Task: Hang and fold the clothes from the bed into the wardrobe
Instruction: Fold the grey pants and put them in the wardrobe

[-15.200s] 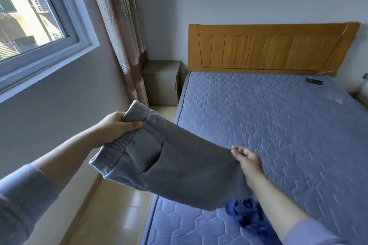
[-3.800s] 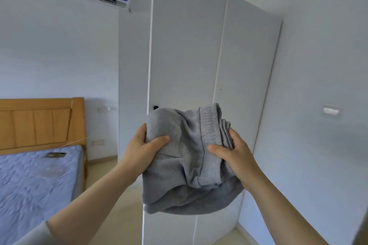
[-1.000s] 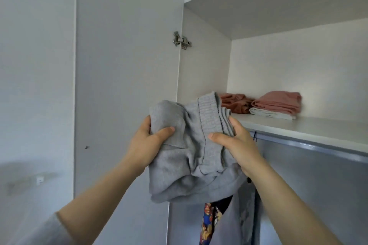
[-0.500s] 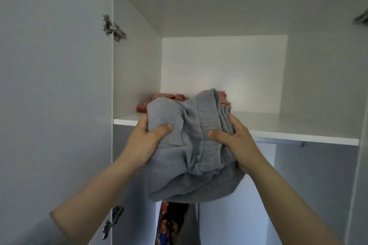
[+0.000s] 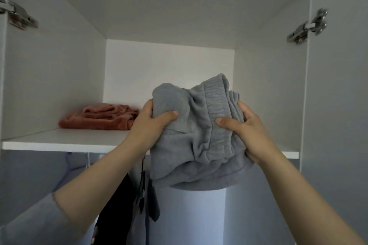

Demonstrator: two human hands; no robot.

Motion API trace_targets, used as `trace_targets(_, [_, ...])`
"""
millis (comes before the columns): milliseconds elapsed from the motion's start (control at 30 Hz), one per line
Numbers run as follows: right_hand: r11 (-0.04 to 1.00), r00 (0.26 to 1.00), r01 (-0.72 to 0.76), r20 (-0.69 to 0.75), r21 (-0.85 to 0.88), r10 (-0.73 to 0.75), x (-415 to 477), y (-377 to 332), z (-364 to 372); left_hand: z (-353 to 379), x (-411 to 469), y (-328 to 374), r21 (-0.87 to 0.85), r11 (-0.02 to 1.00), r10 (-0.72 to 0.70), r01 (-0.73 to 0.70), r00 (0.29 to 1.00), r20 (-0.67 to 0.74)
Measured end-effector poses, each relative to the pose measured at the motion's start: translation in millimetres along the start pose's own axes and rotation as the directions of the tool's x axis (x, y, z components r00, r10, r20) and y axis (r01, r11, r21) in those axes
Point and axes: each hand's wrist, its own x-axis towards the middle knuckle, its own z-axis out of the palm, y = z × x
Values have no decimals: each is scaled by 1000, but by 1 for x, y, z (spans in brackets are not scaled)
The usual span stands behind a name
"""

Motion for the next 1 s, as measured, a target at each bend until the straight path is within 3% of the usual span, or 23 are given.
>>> trace_targets(267, [999, 1000, 5, -3, 50, -5, 75, 32, -48, 52, 71, -20, -31, 994, 107, -108, 994, -19])
trace_targets(367, [988, 990, -141, 14, 59, 140, 96, 55, -57, 58, 86, -47, 2, 1000, 14, -14, 1000, 7])
trace_targets(433, [928, 926, -371, 57, -37, 373, 101, 73, -60, 55, 91, -67, 67, 980, -189, 185, 980, 59])
trace_targets(500, [789, 800, -578, 47, -210, 598, 101, 86, -66, 48, 97, -77, 216, 920, -351, 327, 932, 87])
trace_targets(567, [688, 710, -665, 40, -291, 703, 102, 91, -73, 42, 105, -79, 337, 874, -406, 349, 907, 113])
trace_targets(633, [648, 685, -680, 18, -343, 728, 105, 89, -80, 40, 109, -79, 374, 854, -443, 361, 883, 158])
trace_targets(700, [647, 703, -658, -7, -385, 711, 105, 85, -82, 38, 112, -82, 388, 861, -434, 330, 874, 219])
trace_targets(767, [693, 778, -575, -29, -434, 627, 101, 83, -78, 38, 110, -85, 459, 859, -377, 227, 887, 266])
trace_targets(867, [716, 946, -281, -56, -639, 321, 84, 72, -69, 38, 102, -82, 643, 764, -170, -59, 942, 289])
trace_targets(933, [719, 981, -45, 105, -693, 162, 70, 64, -61, 38, 86, -72, 628, 711, 80, -318, 923, 377])
trace_targets(1000, [693, 955, 134, 280, -708, 101, 57, 61, -55, 38, 69, -60, 475, 730, 224, -491, 829, 512])
